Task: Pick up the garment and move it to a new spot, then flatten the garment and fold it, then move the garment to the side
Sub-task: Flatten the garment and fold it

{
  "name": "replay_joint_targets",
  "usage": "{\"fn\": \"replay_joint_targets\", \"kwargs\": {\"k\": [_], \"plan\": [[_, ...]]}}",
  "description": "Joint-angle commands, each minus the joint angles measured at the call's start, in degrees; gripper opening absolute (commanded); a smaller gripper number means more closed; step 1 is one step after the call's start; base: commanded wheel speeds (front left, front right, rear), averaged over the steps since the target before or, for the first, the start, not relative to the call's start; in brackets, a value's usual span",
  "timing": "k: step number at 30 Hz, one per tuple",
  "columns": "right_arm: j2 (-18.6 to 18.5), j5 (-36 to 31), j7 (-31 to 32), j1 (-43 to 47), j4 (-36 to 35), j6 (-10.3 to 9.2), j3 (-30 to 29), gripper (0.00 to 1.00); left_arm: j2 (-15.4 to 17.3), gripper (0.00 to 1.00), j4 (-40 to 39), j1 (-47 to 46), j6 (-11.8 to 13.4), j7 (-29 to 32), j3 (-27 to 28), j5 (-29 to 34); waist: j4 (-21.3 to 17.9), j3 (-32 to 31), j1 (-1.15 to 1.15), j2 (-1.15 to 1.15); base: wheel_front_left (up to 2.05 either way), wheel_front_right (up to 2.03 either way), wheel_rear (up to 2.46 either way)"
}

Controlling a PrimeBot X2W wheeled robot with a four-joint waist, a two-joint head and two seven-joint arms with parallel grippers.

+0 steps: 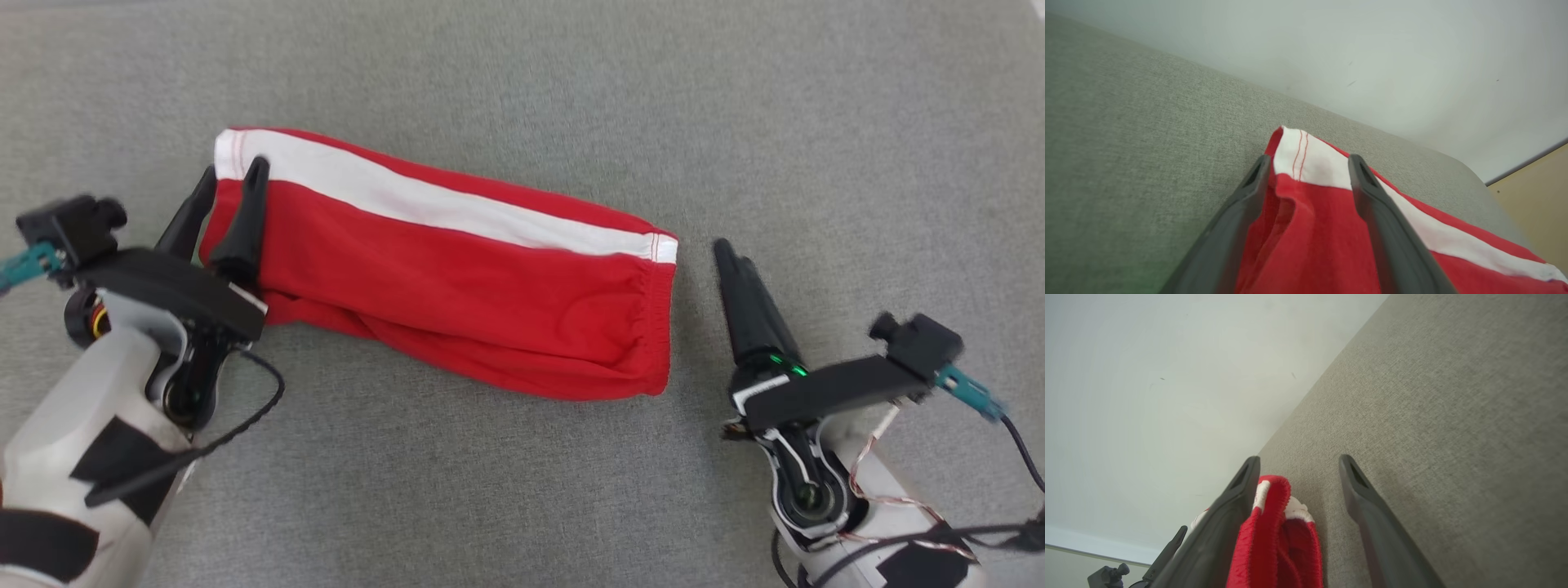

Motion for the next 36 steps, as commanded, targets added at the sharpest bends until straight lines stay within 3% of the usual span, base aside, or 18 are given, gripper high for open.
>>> {"fn": "replay_joint_targets", "kwargs": {"k": [1, 7, 8, 14, 24, 28, 36], "plan": [[0.05, -1.52, -0.02, 1.29, 0.46, 0.02, -1.07, 1.00, 0.32, 1.00, 0.37, 1.94, -0.01, -0.04, 1.28, 1.65, 0.71, -1.88, 0.00, -0.01, 0.00, 0.00, 0.00], [1.16, -10.58, -0.02, 4.58, 2.42, 0.02, -7.61, 1.00, -1.41, 1.00, -0.39, 8.13, -0.01, -0.05, 10.85, 13.08, 1.44, -6.01, 0.00, -0.01, 0.00, 0.00, 0.00], [2.09, -14.77, -0.03, 5.79, 2.74, 0.02, -10.09, 1.00, -2.31, 1.00, -1.29, 10.64, 0.37, -0.06, 14.35, 17.30, 1.56, -7.26, 0.00, -0.01, 0.00, 0.00, 0.00], [4.97, -30.95, -0.03, 9.28, 2.80, 0.02, -19.80, 1.00, -5.06, 1.00, -4.94, 18.21, 1.25, -0.06, 22.77, 28.94, 1.57, -9.75, 0.00, -0.01, 0.00, 0.00, 0.00], [10.19, -60.03, -0.03, 15.39, -1.74, 0.02, -32.90, 1.00, -9.72, 1.00, -6.60, 26.31, 0.83, -0.07, 32.18, 39.85, 0.67, -12.09, 0.00, -0.01, 0.00, 0.00, 0.00], [11.60, -63.31, -0.03, 17.34, -3.00, 0.02, -34.70, 1.00, -10.93, 1.00, -5.88, 26.50, 1.27, -0.07, 35.75, 42.24, -0.42, -12.01, 0.00, -0.01, 0.00, 0.00, 0.00], [12.42, -63.35, -0.03, 18.64, -3.62, 0.02, -35.97, 1.00, -12.53, 1.00, -2.63, 22.93, 1.39, -0.07, 41.42, 43.13, -2.77, -10.64, 0.00, -0.01, 0.00, 0.00, 0.00]]}}
